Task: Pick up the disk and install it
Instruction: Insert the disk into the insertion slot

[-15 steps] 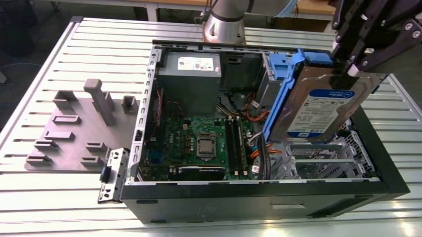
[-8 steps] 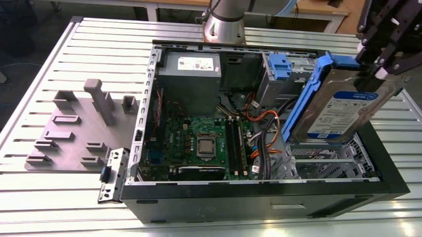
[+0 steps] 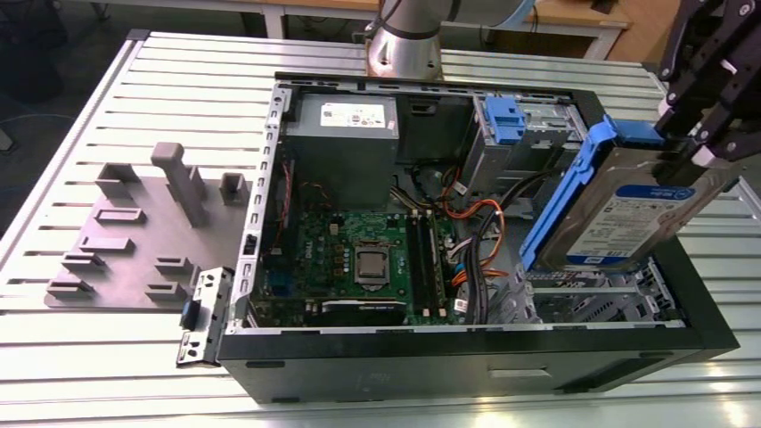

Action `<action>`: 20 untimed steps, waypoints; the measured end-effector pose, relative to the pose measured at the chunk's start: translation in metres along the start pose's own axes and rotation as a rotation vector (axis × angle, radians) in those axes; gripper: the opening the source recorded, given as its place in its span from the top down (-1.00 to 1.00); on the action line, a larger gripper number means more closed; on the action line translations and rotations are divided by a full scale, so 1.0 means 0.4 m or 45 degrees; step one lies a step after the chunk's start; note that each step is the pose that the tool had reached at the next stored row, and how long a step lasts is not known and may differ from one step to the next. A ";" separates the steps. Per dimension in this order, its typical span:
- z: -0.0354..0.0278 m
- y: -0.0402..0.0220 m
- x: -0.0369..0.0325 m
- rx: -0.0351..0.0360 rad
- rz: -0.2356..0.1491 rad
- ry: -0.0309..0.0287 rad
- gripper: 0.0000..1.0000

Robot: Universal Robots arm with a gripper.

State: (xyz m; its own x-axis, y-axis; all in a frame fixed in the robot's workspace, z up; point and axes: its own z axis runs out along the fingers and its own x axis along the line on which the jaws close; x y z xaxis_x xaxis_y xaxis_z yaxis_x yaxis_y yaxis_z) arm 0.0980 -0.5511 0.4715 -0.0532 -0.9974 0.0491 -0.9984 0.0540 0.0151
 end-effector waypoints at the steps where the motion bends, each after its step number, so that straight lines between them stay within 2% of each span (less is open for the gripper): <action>1: 0.003 -0.004 0.001 0.0001 0.000 -0.0001 0.31; 7: 0.020 -0.029 0.000 0.0002 -0.005 0.0002 0.31; 15: 0.025 -0.031 0.000 0.0003 -0.010 0.0000 0.31; 20: 0.031 -0.032 0.000 0.0027 -0.058 0.0008 0.31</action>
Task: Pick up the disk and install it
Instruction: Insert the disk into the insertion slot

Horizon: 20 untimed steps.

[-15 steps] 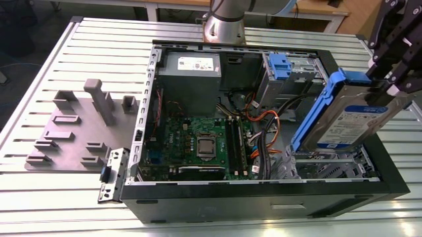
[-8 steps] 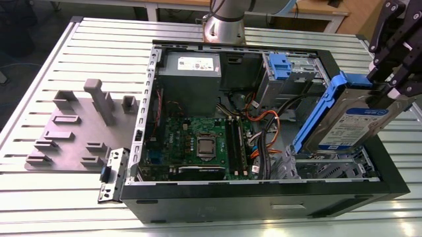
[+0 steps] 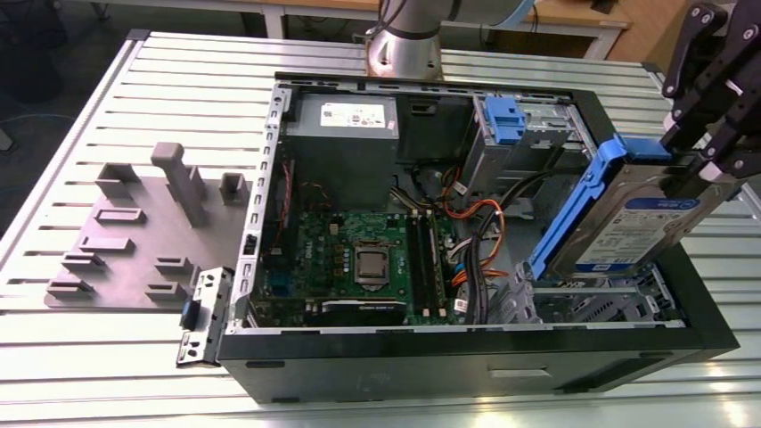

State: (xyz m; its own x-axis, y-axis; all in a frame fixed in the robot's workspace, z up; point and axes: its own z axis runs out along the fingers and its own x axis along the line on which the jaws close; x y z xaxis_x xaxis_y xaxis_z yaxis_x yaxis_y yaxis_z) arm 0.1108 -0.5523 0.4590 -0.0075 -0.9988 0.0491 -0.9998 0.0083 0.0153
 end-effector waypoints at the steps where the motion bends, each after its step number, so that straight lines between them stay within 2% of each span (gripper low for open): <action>1: 0.003 0.000 0.000 0.0003 -0.005 0.0000 0.31; 3: 0.011 0.000 -0.001 0.0006 -0.013 0.0002 0.31; 7: 0.012 0.000 -0.001 0.0007 -0.014 0.0003 0.31; 11: 0.022 0.000 -0.001 0.0008 -0.014 0.0003 0.31; 16: 0.023 0.000 -0.001 0.0007 -0.014 0.0003 0.31; 20: 0.037 -0.001 -0.002 0.0010 -0.014 0.0022 0.31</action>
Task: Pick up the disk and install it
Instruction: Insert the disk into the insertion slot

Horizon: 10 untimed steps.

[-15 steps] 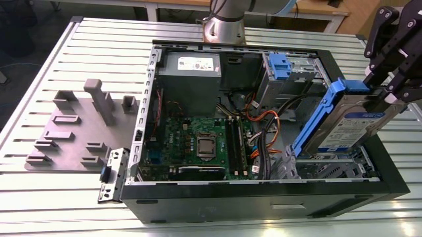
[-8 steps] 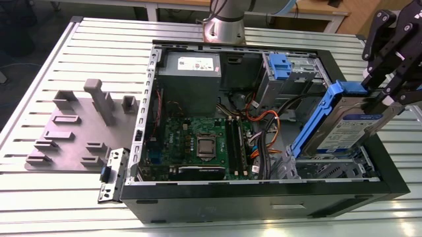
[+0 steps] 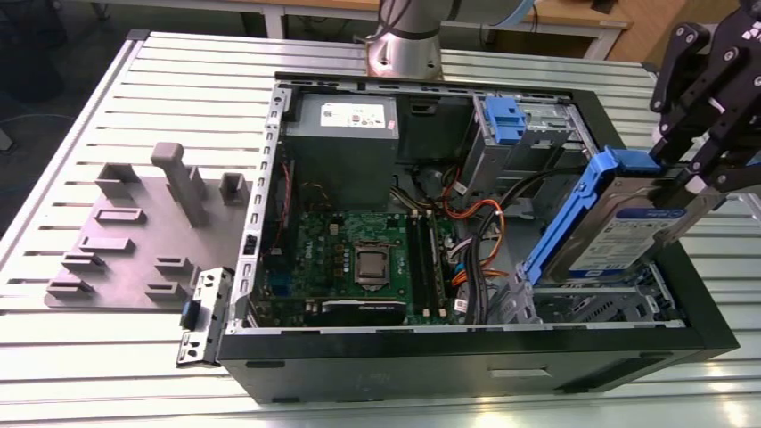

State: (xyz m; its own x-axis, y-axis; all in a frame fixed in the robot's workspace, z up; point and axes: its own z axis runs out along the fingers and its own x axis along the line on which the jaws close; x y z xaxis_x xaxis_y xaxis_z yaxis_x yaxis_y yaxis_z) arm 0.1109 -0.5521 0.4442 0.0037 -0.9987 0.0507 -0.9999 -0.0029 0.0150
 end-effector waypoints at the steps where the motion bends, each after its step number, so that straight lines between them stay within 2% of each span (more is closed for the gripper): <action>1: 0.006 0.000 0.000 -0.0002 0.000 -0.0014 0.31; 3: 0.013 0.000 0.000 -0.0003 0.000 -0.0016 0.31; 7: 0.014 0.000 0.000 -0.0003 0.000 -0.0018 0.31; 10: 0.008 0.001 0.000 -0.0006 0.000 -0.0042 0.31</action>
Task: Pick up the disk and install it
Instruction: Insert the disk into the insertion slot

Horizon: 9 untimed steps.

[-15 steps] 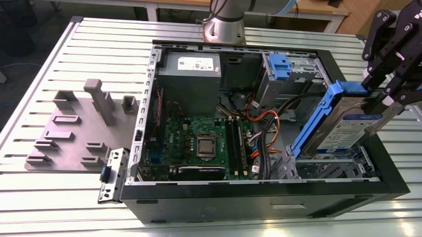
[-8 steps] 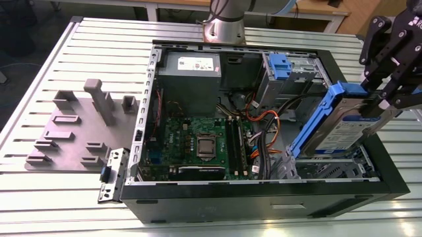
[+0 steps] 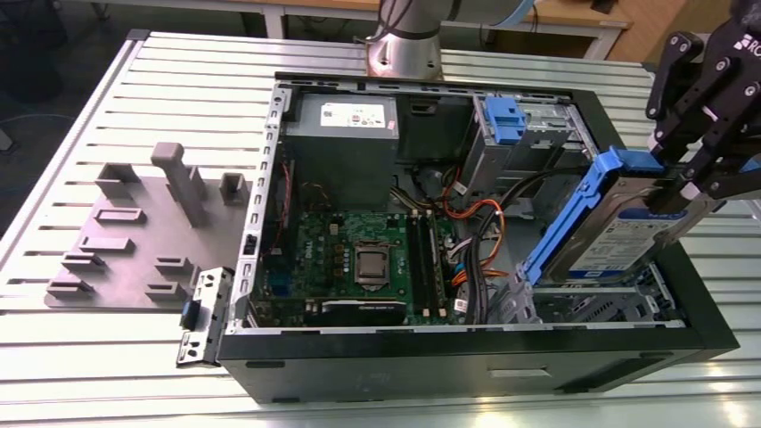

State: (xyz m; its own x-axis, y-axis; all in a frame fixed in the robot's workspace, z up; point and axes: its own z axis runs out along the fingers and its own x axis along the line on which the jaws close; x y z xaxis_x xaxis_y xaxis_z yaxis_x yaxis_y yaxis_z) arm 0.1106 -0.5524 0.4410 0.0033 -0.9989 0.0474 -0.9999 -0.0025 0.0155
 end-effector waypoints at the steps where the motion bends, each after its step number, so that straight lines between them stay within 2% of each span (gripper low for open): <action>1: -0.004 0.000 0.000 0.0002 0.000 0.0002 0.31; 3: -0.010 0.000 0.000 0.0003 0.000 0.0019 0.31; 5: -0.011 0.000 0.000 0.0004 0.000 -0.0004 0.31; 9: -0.011 0.000 0.000 -0.0008 0.026 -0.0092 0.31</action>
State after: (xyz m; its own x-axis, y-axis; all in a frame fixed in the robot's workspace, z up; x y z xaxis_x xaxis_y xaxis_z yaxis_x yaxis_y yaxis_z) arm 0.1109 -0.5522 0.4453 -0.0176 -0.9990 0.0405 -0.9997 0.0182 0.0152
